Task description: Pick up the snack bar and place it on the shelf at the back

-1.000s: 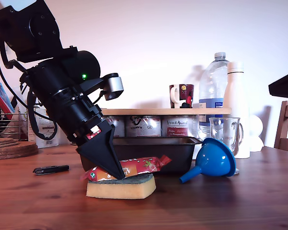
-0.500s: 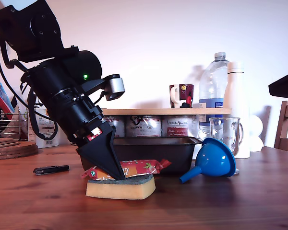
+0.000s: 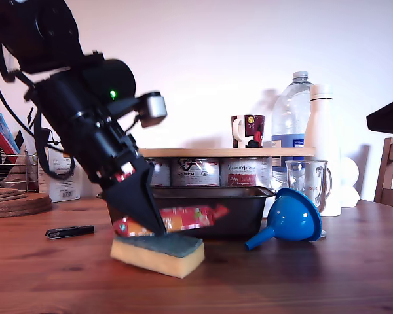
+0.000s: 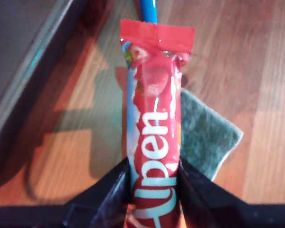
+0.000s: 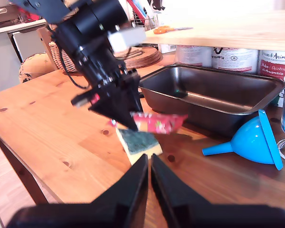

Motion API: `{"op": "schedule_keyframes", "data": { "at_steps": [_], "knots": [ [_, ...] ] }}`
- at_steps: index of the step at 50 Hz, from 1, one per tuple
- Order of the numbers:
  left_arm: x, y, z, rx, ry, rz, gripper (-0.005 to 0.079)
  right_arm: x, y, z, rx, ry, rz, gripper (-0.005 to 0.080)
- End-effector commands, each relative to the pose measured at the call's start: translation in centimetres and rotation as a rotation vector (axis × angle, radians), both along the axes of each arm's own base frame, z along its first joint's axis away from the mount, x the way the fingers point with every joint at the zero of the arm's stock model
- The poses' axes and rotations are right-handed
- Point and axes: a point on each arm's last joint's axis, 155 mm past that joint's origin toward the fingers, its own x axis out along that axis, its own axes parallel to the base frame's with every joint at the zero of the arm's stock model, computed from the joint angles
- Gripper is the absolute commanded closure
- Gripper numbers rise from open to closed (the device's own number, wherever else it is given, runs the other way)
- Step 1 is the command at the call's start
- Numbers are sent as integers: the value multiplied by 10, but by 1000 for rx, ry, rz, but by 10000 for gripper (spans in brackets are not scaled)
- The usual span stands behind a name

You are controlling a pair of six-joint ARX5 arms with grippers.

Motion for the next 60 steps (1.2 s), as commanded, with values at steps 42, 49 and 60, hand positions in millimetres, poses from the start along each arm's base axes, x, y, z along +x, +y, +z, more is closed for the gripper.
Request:
{"op": "schedule_keyframes", "data": {
  "at_steps": [42, 49, 60],
  "knots": [
    [1, -6, -4, 3, -40, -57, 519, 0, 1, -4, -4, -1, 3, 765],
    [-4, -8, -18, 23, -10, -68, 519, 0, 1, -4, -3, -1, 4, 765],
    [4, -12, -17, 21, -53, -63, 511, 0, 1, -4, -3, -1, 4, 765]
  ]
}}
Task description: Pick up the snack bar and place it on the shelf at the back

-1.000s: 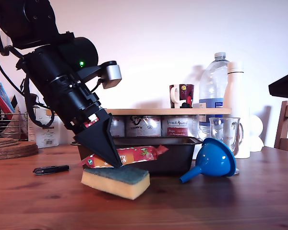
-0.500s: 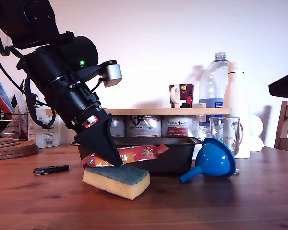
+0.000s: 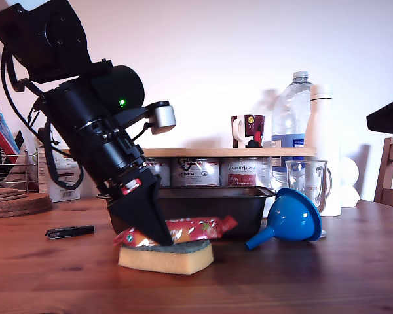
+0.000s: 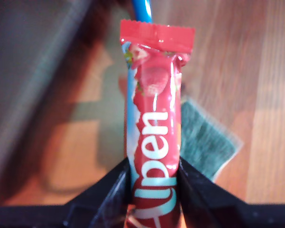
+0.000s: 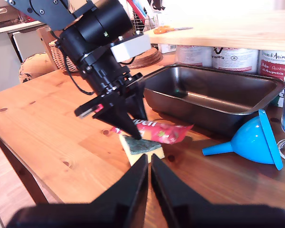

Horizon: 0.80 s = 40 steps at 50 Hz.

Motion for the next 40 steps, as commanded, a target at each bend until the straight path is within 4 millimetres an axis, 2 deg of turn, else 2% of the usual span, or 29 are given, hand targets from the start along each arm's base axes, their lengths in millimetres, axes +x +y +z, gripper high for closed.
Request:
{"op": "schedule_keyframes", "data": {
  "at_steps": [1, 11, 17, 31, 40],
  "knots": [
    [2, -2, -4, 4, -6, -5, 502, 0, 1, -4, -3, -1, 4, 765],
    [1, -2, -4, 11, -13, -10, 466, 0, 1, -4, -3, -1, 4, 765],
    [2, -2, -4, 17, -20, -8, 401, 0, 1, -4, -3, -1, 3, 765],
    [2, -3, -4, 62, -55, -7, 403, 0, 1, -4, -3, -1, 3, 765],
    [0, -8, 8, 55, -88, -18, 404, 0, 1, -4, -3, -1, 3, 765]
  ]
}}
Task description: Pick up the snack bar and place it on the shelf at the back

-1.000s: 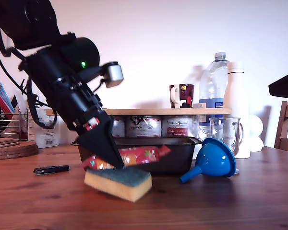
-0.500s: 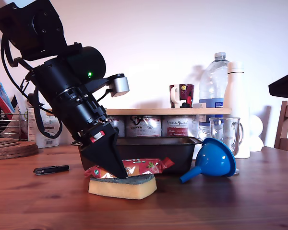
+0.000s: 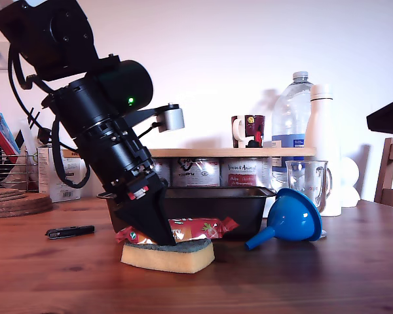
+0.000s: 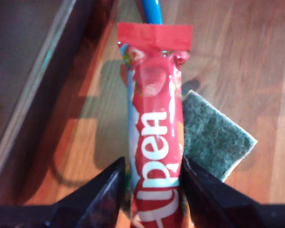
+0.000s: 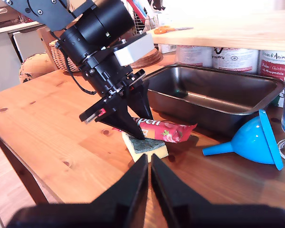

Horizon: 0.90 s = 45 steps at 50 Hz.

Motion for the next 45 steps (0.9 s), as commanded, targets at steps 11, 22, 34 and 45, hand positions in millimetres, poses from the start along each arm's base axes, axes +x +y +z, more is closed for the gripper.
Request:
{"op": "schedule_keyframes", "data": {
  "at_steps": [11, 22, 34, 45],
  "knots": [
    [-6, -3, 6, 0, 1, -18, 411, 0, 1, -4, -3, -1, 4, 765],
    [-5, -2, 8, 2, -8, -14, 422, 0, 1, -4, -3, -1, 4, 765],
    [-4, -2, 20, -10, -31, -10, 487, 0, 1, -4, -3, -1, 4, 765],
    [-7, -2, 22, -15, -18, -15, 602, 0, 1, -4, -3, -1, 4, 765]
  ]
}}
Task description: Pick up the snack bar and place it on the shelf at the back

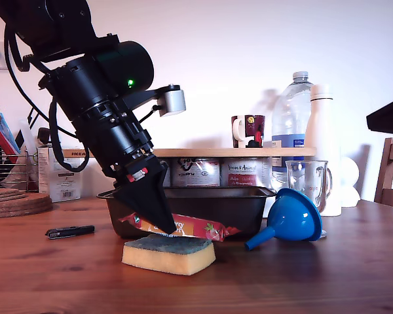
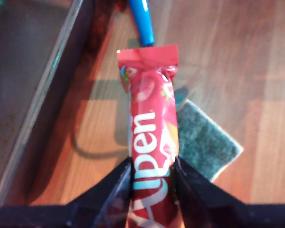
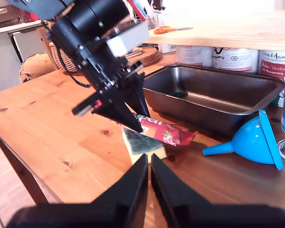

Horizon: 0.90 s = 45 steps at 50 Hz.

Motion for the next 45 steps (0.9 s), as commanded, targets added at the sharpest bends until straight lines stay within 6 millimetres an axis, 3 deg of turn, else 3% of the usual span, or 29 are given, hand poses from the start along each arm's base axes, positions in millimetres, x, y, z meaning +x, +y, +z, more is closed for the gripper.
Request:
{"op": "schedule_keyframes", "data": {
  "at_steps": [1, 23, 45],
  "knots": [
    [-1, -3, 6, -13, -5, -8, 611, 0, 1, -4, -3, -1, 4, 765],
    [-3, -6, 13, -36, -5, -15, 656, 0, 1, -4, -3, -1, 4, 765],
    [-13, -14, 78, -217, 7, 39, 656, 0, 1, -4, -3, -1, 4, 765]
  ]
}}
